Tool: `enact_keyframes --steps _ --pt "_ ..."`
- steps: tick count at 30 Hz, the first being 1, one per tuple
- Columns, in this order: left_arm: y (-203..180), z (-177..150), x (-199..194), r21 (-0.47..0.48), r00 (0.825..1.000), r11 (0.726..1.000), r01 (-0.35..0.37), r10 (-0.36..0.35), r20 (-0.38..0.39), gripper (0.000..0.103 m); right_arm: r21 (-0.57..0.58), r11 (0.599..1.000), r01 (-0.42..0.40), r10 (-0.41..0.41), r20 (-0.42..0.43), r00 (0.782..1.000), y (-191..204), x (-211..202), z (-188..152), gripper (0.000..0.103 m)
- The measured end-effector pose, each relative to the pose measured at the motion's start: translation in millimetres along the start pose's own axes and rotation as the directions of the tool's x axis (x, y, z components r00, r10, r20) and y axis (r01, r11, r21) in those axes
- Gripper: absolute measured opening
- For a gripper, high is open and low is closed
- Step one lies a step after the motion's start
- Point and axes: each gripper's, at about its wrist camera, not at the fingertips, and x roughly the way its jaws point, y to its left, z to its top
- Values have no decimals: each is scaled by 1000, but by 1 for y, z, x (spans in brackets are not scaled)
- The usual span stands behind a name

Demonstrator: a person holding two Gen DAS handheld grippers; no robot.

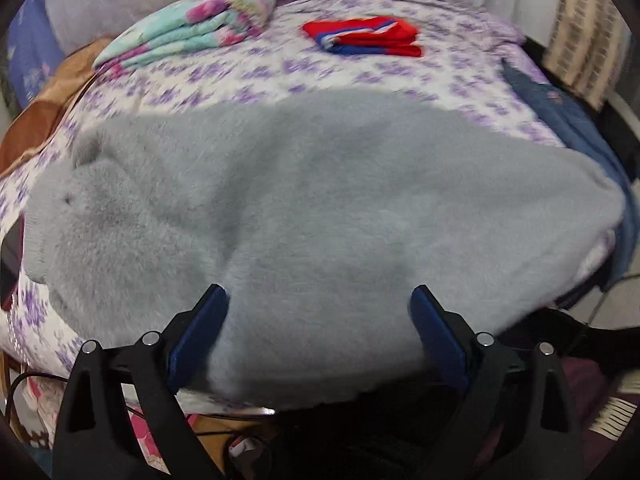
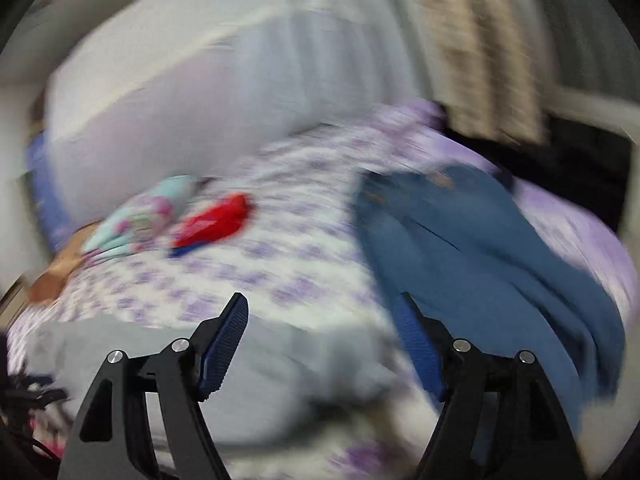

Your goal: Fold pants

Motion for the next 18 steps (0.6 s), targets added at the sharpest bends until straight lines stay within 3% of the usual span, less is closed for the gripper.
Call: enact_keyframes --steps 1,2,3,4,6,7,8,9,11,13,14,15,16,17,18 --pt "-4 5 -10 16 1000 1000 3 -3 26 90 -32 995 -96 95 -24 995 21 10 16 82" --pt "-12 12 -23 45 997 999 -13 9 76 91 -50 977 -208 203 -91 975 44 27 30 86" --pt "-17 20 -33 63 993 998 -22 15 117 95 -49 957 -285 275 -152 949 63 41 37 89" --pt "-21 29 -40 77 986 996 -36 22 165 98 -23 921 -389 374 -231 898 87 65 46 90" --pt "-24 44 -35 78 982 996 -46 31 187 98 59 843 -535 517 -367 773 130 111 54 90" --pt "-23 50 -25 71 985 997 -38 25 172 98 124 795 -593 580 -438 686 157 141 54 90" --pt "-17 54 -3 43 993 999 -22 17 116 98 178 764 -620 614 -493 616 178 166 52 90" --pt "-12 54 12 22 997 1000 -22 21 74 98 244 729 -640 641 -573 511 206 202 47 90" --pt "7 41 49 -49 998 999 -24 21 -56 97 306 721 -621 628 -668 400 242 248 31 90" --pt "18 28 51 -69 1000 998 -1 -1 -25 97 334 726 -601 591 -749 298 274 290 11 90" --pt "16 22 45 -50 1000 999 -14 13 -11 97 340 728 -596 580 -769 270 281 298 2 90" --pt "17 20 42 -54 1000 999 -9 8 -5 97 362 722 -590 571 -793 212 290 310 -10 90" --pt "22 18 39 -75 1000 997 17 -16 4 97 415 700 -581 579 -806 121 300 319 -22 90" --pt "26 17 38 -88 999 995 38 -37 8 97 456 674 -581 587 -809 45 310 324 -31 90" --pt "30 17 37 -97 998 994 58 -58 10 97 464 647 -605 581 -814 -3 318 320 -39 90"
